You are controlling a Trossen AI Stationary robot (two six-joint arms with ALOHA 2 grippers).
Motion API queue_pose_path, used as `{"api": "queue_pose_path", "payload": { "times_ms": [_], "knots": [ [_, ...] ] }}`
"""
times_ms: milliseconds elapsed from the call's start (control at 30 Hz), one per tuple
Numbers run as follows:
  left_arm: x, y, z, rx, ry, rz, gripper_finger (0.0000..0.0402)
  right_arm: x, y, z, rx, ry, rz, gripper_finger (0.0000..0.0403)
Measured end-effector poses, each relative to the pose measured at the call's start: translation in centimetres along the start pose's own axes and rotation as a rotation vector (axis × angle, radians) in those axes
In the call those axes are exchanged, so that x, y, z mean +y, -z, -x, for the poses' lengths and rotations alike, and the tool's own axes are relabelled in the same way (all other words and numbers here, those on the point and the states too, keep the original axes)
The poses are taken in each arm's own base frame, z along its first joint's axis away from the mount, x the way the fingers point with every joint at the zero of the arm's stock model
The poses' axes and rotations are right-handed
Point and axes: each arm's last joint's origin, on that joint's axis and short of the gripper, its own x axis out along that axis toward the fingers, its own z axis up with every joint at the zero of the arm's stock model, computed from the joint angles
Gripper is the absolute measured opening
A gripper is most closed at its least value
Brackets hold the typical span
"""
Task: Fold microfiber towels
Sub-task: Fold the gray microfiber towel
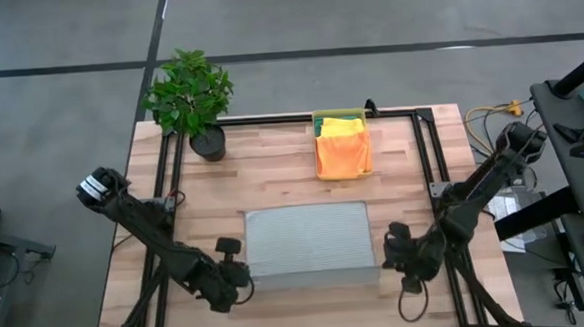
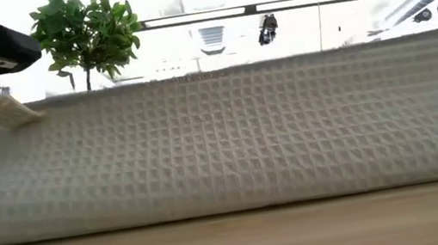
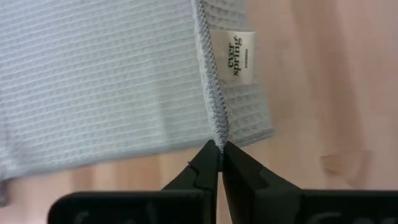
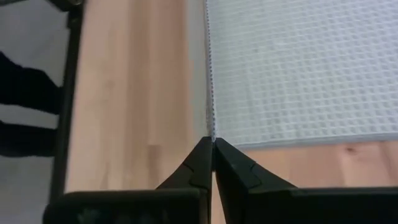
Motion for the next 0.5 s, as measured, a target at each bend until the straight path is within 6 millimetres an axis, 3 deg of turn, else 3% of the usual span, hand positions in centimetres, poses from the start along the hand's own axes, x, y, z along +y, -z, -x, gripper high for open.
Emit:
{"api": "queue_pose_path", "payload": {
  "times_ms": [500],
  "knots": [
    [5.7,0.1,-2.0,0.079,-0.122,0.059,0.0000,-5.5,-1.0,-1.0,-0.013,0.138,-0.135,0.0008]
  ]
}}
